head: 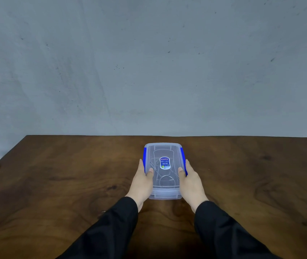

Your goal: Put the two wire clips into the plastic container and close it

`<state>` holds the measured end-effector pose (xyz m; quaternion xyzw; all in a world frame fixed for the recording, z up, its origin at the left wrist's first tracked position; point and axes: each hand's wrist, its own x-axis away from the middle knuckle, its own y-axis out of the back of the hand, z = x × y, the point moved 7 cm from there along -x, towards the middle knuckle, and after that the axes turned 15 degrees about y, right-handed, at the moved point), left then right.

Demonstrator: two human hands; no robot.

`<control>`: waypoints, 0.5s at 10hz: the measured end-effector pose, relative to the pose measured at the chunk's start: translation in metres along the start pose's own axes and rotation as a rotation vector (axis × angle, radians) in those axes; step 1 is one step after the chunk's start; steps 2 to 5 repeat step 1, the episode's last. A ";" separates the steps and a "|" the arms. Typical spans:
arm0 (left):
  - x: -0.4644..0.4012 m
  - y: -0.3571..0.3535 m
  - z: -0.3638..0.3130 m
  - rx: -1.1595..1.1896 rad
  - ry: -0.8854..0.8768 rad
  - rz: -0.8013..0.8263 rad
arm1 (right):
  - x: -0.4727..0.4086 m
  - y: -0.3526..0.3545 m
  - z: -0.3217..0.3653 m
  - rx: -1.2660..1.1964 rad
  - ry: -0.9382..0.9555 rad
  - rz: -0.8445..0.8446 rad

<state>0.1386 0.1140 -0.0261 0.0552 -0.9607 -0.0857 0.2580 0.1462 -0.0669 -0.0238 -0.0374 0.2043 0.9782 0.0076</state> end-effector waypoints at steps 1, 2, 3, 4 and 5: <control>0.000 0.000 -0.001 0.016 -0.015 0.008 | 0.002 0.002 0.007 -0.058 0.003 0.004; 0.000 0.000 -0.001 0.016 -0.015 0.008 | 0.002 0.002 0.007 -0.058 0.003 0.004; 0.000 0.000 -0.001 0.016 -0.015 0.008 | 0.002 0.002 0.007 -0.058 0.003 0.004; 0.000 0.000 -0.001 0.016 -0.015 0.008 | 0.002 0.002 0.007 -0.058 0.003 0.004; 0.000 0.000 -0.001 0.016 -0.015 0.008 | 0.002 0.002 0.007 -0.058 0.003 0.004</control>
